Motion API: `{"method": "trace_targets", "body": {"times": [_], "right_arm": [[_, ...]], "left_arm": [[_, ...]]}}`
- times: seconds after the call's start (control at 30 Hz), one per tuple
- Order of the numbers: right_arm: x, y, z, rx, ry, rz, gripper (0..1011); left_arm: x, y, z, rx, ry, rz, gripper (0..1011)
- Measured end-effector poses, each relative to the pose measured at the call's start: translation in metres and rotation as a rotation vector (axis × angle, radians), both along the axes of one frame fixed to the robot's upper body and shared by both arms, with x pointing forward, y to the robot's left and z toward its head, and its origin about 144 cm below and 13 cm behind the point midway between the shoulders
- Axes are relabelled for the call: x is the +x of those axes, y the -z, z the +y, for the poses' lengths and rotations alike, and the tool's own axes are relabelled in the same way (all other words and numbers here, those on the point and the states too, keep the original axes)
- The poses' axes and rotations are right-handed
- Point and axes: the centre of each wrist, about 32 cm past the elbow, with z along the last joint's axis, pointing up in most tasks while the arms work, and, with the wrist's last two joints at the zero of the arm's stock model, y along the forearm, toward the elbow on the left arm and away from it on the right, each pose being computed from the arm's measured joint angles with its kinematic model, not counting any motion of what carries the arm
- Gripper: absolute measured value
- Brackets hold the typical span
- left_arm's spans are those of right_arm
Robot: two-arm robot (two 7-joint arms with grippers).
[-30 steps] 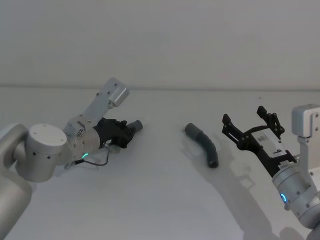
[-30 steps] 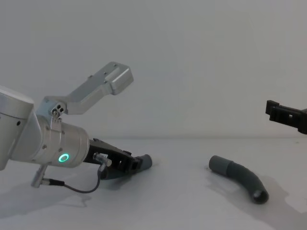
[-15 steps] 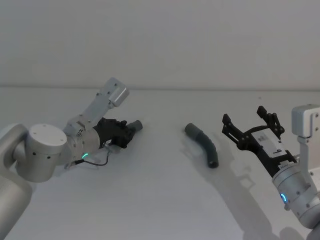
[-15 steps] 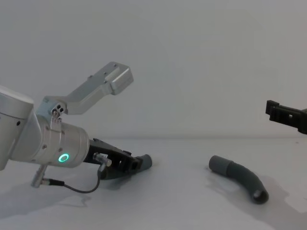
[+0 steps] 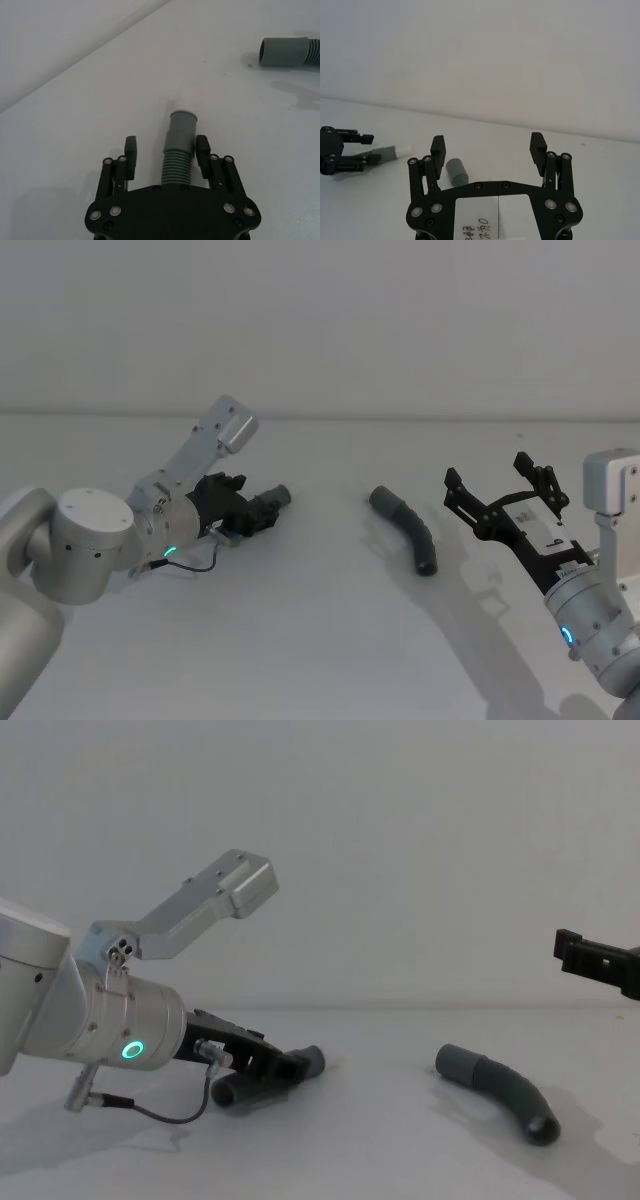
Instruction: Use both hands to pick up one end of the pipe from the table, align the ends, and insert them.
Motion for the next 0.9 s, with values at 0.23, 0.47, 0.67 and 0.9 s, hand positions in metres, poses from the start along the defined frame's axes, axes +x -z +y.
{"method": "trace_targets", "body": {"times": [0.23, 0.47, 0.67, 0.9], "right_arm": [[0.0000, 0.0000, 0.0000, 0.000, 0.000, 0.000, 1001], [0.0000, 0.0000, 0.0000, 0.000, 0.000, 0.000, 1001], [0.0000, 0.0000, 0.0000, 0.000, 0.000, 0.000, 1001], [0.0000, 0.0000, 0.0000, 0.000, 0.000, 0.000, 1001]], "left_arm": [[0.0000, 0.0000, 0.0000, 0.000, 0.000, 0.000, 873], [0.0008, -0.0004, 0.0004, -0.001, 0.002, 0.001, 1001], [0.0041, -0.0009, 0.0011, -0.005, 0.018, 0.005, 1001], [0.0092, -0.0012, 0.0013, -0.012, 0.042, 0.012, 1001]]}}
